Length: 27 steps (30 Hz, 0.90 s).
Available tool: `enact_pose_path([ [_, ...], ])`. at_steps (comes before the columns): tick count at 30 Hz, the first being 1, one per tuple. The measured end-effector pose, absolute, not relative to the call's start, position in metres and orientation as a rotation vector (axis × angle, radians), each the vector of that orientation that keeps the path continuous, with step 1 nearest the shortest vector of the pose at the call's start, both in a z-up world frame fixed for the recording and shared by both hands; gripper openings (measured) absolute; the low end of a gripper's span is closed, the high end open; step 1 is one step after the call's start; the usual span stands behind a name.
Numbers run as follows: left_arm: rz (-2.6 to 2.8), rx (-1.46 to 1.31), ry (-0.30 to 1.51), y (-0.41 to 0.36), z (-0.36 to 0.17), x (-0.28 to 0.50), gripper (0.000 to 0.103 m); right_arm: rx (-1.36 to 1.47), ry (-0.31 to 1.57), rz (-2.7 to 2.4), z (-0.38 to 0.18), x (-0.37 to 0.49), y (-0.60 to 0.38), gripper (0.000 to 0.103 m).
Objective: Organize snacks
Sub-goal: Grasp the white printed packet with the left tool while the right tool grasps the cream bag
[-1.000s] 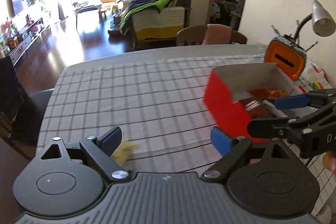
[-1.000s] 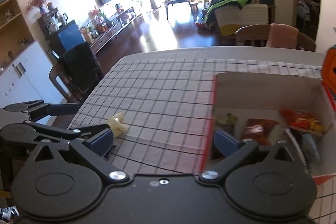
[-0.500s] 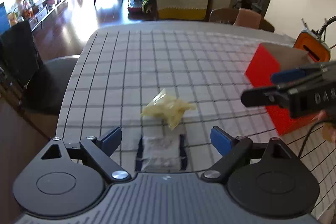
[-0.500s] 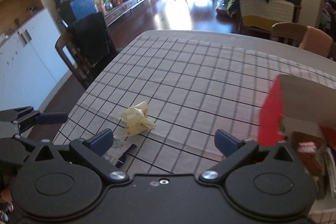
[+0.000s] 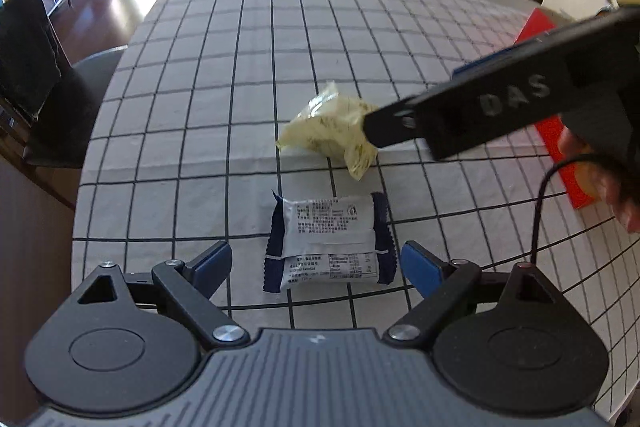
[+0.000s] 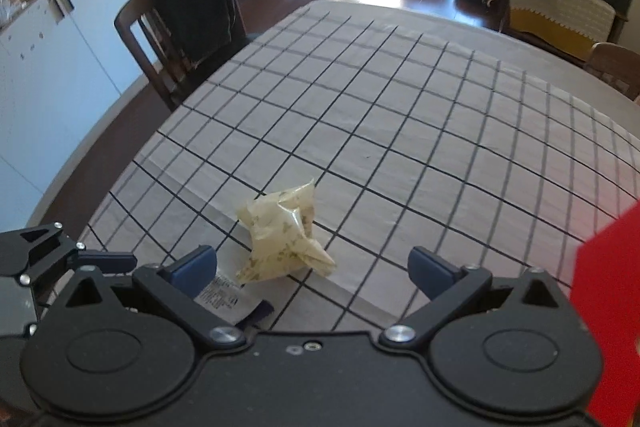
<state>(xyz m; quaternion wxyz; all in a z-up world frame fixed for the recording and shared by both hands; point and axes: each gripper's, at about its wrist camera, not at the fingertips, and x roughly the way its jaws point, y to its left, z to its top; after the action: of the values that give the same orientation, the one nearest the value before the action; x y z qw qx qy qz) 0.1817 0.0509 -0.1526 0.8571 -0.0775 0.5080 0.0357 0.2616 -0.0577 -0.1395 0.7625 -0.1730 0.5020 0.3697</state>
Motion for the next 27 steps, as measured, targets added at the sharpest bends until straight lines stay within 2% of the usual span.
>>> enact_pose_path([
  [7,0.051,-0.159,1.115,0.043,-0.167,0.196,0.092,-0.450,1.133,0.836,-0.161,0.268,-0.034,0.099],
  [15,0.066,-0.159,1.139,0.041,-0.175,0.203,0.092,-0.504,1.140,0.848,-0.178,0.270,-0.018,0.093],
  [19,0.072,-0.139,1.133,0.040,-0.177,0.208,0.092,-0.524,1.138,0.857,-0.182,0.271,-0.012,0.084],
  [25,0.084,-0.108,1.130,0.034,-0.178,0.209,0.092,-0.577,1.114,0.877,-0.185,0.264,-0.010,0.063],
  [27,0.085,-0.108,1.123,0.031,-0.176,0.207,0.088,-0.577,1.111,0.879,-0.184,0.264,-0.010,0.059],
])
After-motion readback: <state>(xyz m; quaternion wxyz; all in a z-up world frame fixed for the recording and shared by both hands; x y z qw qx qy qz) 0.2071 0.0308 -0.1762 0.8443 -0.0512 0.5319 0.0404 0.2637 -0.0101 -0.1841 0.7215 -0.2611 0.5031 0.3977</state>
